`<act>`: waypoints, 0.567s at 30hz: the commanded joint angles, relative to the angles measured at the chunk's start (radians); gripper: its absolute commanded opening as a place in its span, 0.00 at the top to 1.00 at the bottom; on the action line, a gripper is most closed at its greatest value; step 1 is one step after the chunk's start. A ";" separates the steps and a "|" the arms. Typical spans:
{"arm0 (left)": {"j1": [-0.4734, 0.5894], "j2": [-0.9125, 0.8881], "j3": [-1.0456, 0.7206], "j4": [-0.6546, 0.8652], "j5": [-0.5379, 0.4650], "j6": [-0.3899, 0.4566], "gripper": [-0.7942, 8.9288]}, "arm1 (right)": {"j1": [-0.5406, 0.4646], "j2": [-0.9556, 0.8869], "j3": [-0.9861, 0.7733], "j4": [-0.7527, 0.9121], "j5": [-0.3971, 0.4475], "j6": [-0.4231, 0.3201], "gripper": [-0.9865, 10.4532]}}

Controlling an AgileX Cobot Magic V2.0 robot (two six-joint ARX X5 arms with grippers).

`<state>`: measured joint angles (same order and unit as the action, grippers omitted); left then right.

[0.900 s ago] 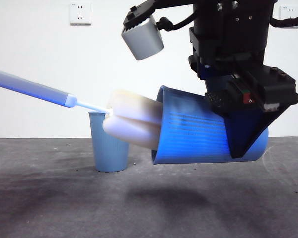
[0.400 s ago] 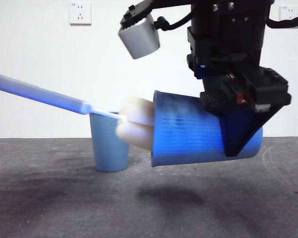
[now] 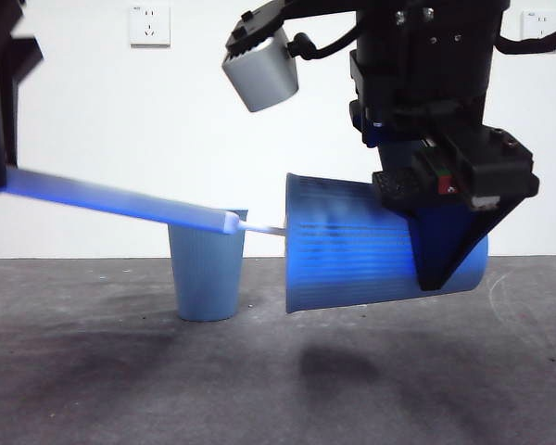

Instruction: Pick up the cup brush,pick up the cup,insert the brush into the cup,clean the cup,put the cup brush back,put the cup back to the fixed position on the table

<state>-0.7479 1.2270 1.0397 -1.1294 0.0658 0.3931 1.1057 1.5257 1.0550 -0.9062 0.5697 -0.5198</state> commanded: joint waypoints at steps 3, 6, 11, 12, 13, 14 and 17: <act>-0.020 0.065 0.002 0.036 -0.005 -0.014 0.93 | 0.006 0.001 0.002 0.032 0.000 0.004 0.93; -0.037 0.088 0.002 0.052 0.014 -0.014 0.93 | 0.006 0.001 0.002 0.041 0.000 0.004 0.93; -0.048 0.092 0.002 0.092 0.072 -0.015 0.93 | 0.006 0.001 0.002 0.042 0.000 0.004 0.93; -0.048 0.092 0.002 0.090 0.071 -0.015 0.93 | 0.006 0.001 0.002 0.042 0.000 0.004 0.93; -0.048 0.092 0.002 0.087 0.071 -0.015 0.93 | 0.006 0.001 0.002 0.042 0.000 0.005 0.93; -0.048 0.092 0.002 0.083 0.068 -0.015 0.93 | 0.006 0.001 0.002 0.042 0.000 0.005 0.93; -0.046 0.091 0.002 0.059 0.061 -0.015 0.93 | 0.006 0.001 0.002 0.040 0.000 0.014 0.93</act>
<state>-0.7895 1.3159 1.0397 -1.0798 0.1188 0.3840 1.1057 1.5257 1.0550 -0.8818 0.5762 -0.5194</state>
